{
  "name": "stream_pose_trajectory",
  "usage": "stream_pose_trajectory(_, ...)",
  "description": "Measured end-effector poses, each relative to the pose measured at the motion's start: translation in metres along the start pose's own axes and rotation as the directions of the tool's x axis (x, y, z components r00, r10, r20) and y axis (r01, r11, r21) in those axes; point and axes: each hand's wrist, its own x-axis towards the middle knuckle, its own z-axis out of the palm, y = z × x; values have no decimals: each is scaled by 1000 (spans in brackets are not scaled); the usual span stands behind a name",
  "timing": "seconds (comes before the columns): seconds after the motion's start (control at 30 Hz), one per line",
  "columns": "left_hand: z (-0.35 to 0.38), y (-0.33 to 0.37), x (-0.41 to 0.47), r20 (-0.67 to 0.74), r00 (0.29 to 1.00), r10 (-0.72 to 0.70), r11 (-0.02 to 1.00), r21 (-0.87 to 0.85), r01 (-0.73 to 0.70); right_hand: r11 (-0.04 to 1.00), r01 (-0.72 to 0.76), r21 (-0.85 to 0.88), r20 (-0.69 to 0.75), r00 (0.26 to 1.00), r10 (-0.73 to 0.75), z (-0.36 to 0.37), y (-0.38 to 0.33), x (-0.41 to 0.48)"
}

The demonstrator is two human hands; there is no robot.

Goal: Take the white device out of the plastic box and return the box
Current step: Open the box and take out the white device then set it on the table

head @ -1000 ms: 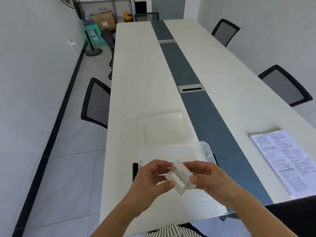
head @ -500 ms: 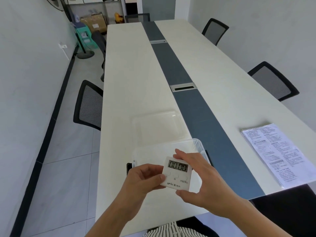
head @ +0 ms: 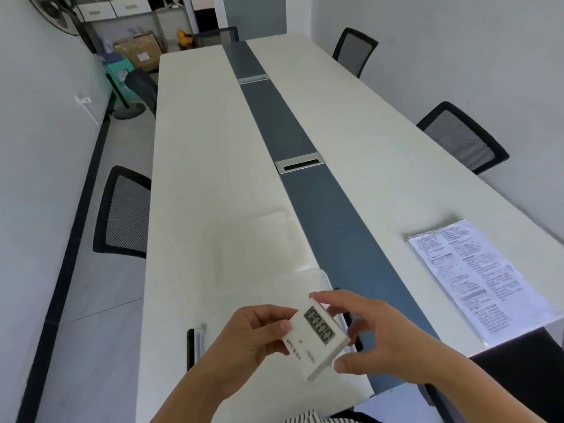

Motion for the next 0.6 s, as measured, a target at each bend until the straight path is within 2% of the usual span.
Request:
stream_pose_trajectory(0.1,17,2,28,45,998,-51,997,53,49,999,-35,17,-1,999,35,-25,21,0)
stream_pose_trajectory(0.2,40,2,58,11,996,-84,991,104,82,995,-83,49,21,996,82,-48,40,5)
stream_pose_trajectory(0.3,48,-2,88,-184,983,-12,961,268,62,974,-155,166,-91,981,172,-77,68,22)
stream_pose_trajectory(0.37,40,-9,103,-357,931,75,914,397,79,951,-179,253,-242,940,241,-98,98,45)
stream_pose_trajectory(0.47,17,-22,109,-494,837,234,753,637,166,938,-202,283,-431,847,312,-124,142,88)
stream_pose_trajectory(0.53,-2,-36,106,-507,802,315,585,770,256,922,-256,289,-504,779,374,-136,167,117)
stream_pose_trajectory(0.6,-21,-50,101,-512,790,337,409,836,366,904,-322,280,-552,717,426,-143,187,144)
